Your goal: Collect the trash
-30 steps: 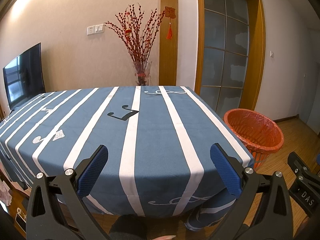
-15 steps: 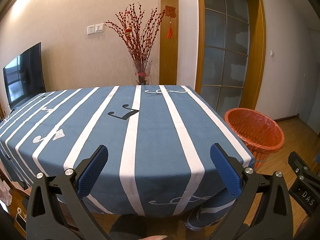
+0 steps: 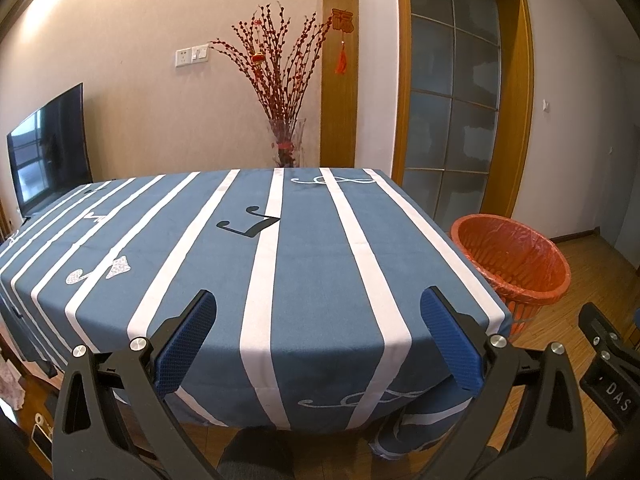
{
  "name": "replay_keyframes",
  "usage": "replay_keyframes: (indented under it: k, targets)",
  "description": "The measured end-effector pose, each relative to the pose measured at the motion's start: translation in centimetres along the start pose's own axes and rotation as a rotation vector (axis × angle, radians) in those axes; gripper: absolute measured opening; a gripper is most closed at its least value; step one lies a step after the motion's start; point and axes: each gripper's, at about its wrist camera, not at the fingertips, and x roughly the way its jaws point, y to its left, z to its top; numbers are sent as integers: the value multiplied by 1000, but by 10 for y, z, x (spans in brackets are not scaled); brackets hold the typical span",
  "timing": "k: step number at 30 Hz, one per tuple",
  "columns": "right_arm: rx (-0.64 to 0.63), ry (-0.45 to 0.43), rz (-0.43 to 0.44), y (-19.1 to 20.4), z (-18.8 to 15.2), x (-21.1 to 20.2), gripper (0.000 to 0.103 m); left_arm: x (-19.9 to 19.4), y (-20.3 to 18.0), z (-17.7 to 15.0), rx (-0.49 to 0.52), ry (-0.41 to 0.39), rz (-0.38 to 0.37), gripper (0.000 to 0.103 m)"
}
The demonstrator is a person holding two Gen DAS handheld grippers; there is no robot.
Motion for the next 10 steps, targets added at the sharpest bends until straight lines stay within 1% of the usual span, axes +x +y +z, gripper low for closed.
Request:
replay_keyframes:
  k: [10]
  targets:
    - [0,0,0,0,0,0,98,2,-1,1,-6,14,-4,100]
